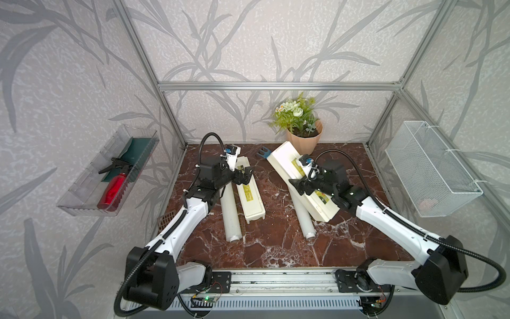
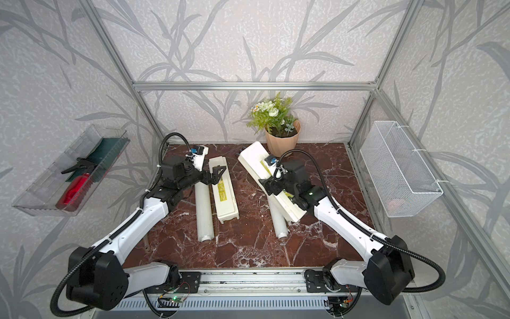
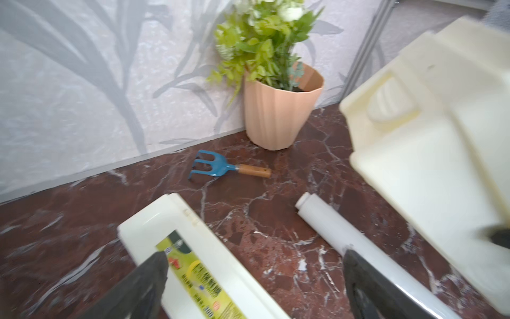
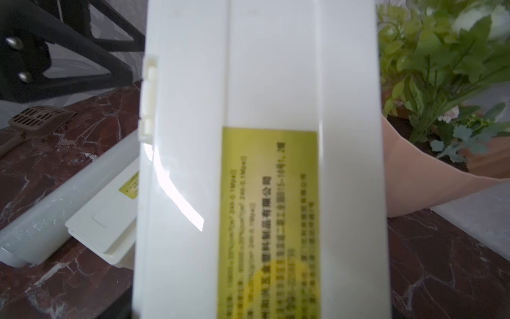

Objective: Put plastic wrap rolls into dispensers
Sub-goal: Pick up the plastic wrap cutting box from the center of the board.

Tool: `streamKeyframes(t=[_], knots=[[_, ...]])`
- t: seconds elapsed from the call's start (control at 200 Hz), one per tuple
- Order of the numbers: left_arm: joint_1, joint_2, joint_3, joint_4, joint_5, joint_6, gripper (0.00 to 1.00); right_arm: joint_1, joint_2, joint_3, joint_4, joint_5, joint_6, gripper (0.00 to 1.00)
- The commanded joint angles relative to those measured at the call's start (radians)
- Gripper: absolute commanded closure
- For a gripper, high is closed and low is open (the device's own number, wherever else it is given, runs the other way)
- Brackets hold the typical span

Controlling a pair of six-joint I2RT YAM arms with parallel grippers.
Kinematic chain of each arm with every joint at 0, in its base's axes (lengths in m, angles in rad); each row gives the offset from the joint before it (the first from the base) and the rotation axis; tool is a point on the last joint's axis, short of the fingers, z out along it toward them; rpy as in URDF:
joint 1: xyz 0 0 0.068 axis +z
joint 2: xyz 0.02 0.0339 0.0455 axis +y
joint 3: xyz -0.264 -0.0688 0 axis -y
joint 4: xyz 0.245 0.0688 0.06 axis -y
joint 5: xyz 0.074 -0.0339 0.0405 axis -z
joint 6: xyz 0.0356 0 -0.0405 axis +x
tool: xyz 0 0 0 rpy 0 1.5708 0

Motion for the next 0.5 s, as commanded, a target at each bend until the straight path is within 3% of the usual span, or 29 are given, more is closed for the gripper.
streamKeyframes(t=[0.0, 0.235, 0.495], knots=[[-0.068, 0.033, 0.037, 0.056, 0.146, 0.148, 0.01, -0.102, -0.074, -0.067, 0.175, -0.331, -0.121, 0.24], [-0.169, 0.158, 0.136, 0.072, 0.248, 0.312, 0.00, -0.214, -0.095, -0.078, 0.054, -0.639, -0.329, 0.21], [-0.192, 0.235, 0.251, 0.010, 0.380, 0.398, 0.01, -0.246, -0.125, -0.118, -0.047, -0.736, -0.492, 0.18]])
